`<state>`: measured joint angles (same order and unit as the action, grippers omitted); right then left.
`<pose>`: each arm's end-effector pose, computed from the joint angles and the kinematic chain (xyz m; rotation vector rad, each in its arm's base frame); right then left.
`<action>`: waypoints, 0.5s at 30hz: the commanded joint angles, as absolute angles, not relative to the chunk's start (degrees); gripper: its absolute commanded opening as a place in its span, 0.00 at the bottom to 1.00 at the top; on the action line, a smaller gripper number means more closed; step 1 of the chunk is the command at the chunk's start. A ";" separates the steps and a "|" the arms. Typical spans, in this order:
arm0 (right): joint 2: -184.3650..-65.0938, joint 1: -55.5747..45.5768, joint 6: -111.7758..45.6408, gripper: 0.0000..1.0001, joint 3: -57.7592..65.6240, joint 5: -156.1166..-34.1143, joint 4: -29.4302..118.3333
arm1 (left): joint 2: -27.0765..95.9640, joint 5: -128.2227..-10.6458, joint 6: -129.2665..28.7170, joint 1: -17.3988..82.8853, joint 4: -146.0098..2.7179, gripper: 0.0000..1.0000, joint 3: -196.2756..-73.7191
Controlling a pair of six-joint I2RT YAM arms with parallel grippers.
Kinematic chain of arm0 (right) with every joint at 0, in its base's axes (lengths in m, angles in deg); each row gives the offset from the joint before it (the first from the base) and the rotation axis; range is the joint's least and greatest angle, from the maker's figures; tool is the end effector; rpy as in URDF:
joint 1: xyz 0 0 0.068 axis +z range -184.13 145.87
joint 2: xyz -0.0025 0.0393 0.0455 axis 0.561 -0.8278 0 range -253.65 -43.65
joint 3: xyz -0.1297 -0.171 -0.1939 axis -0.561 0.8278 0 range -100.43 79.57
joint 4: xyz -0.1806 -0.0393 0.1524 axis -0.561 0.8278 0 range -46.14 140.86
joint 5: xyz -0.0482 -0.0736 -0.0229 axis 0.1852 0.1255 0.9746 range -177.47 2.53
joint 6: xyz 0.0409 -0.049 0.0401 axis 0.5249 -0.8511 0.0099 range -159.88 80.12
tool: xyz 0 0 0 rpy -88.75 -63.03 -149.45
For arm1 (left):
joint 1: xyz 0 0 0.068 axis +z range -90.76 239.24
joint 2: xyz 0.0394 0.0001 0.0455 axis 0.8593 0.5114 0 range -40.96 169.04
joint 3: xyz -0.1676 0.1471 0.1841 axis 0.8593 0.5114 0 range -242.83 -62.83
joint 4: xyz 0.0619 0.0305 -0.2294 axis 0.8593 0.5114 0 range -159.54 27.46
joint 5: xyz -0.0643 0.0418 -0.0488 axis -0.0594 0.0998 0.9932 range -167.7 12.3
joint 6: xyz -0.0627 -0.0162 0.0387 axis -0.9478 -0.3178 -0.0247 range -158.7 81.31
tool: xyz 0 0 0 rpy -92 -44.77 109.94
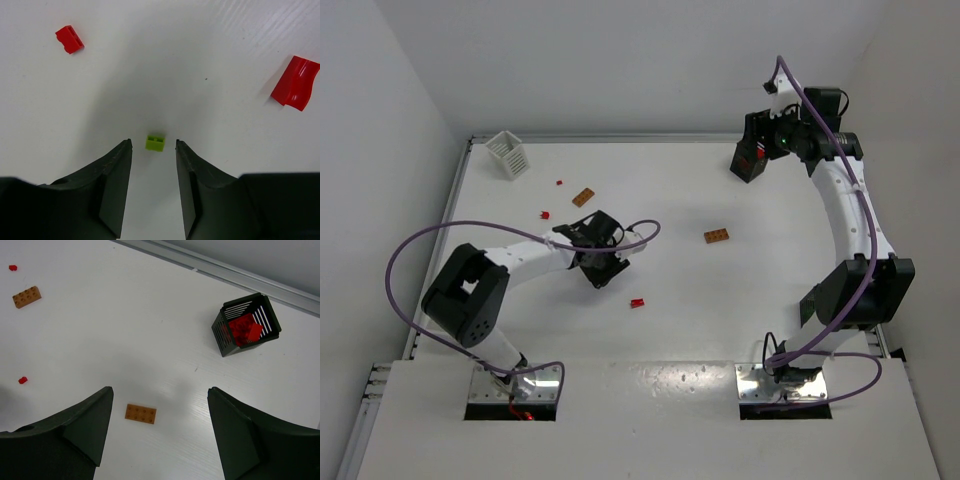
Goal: Sort the legos into containers by color
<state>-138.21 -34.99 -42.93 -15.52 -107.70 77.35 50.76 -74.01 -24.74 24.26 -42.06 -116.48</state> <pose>0.3757 0.0163 0.3829 -0.2453 2.1109 0.3378 0.2407 -0.1734 0.1797 1.1468 2.4744 -0.1940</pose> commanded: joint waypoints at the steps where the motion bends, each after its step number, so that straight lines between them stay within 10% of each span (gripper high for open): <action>1: -136.46 -34.65 -43.57 0.77 -16.23 -109.10 75.67 | 50.71 -71.89 -22.79 24.70 -42.21 0.46 -115.74; 15: -136.99 -34.65 -43.57 0.77 -16.23 -109.10 75.67 | 55.72 -69.44 -18.92 28.74 -41.68 0.49 -116.27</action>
